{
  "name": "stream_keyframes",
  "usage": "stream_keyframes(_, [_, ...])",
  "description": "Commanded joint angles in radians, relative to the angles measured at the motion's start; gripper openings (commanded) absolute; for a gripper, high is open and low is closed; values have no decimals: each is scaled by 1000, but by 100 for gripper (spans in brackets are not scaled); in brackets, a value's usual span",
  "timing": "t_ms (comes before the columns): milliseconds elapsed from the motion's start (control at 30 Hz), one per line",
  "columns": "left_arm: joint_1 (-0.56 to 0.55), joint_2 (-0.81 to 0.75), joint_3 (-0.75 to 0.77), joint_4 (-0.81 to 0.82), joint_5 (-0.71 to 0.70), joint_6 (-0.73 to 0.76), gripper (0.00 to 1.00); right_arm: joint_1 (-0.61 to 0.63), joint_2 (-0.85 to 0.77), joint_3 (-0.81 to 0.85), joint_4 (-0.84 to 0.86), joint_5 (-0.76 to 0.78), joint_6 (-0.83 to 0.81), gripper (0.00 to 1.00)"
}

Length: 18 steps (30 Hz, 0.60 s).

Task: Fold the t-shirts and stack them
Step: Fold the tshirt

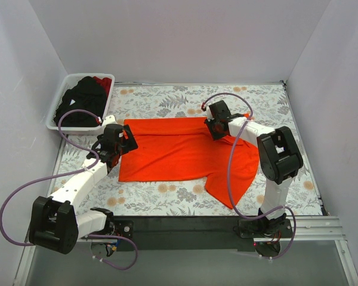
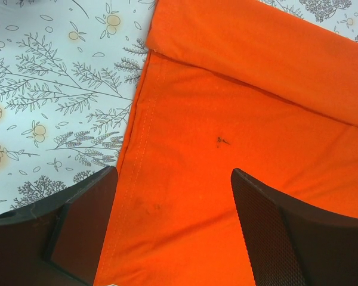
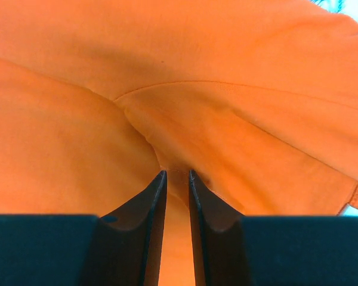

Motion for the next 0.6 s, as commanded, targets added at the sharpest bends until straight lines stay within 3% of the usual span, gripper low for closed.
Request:
stream_keyframes(0, [-2,1,19,14,-17,12,76,-1,31,35,-14,16,-20,27])
stream_keyframes(400, [-4,18,16,14,-8,15,76,-12,49,40,-14,-33,-26,28])
stream_keyframes(567, [-2,22,18,14,-3,17,76,-18,42,40,-19,-47,-29,11])
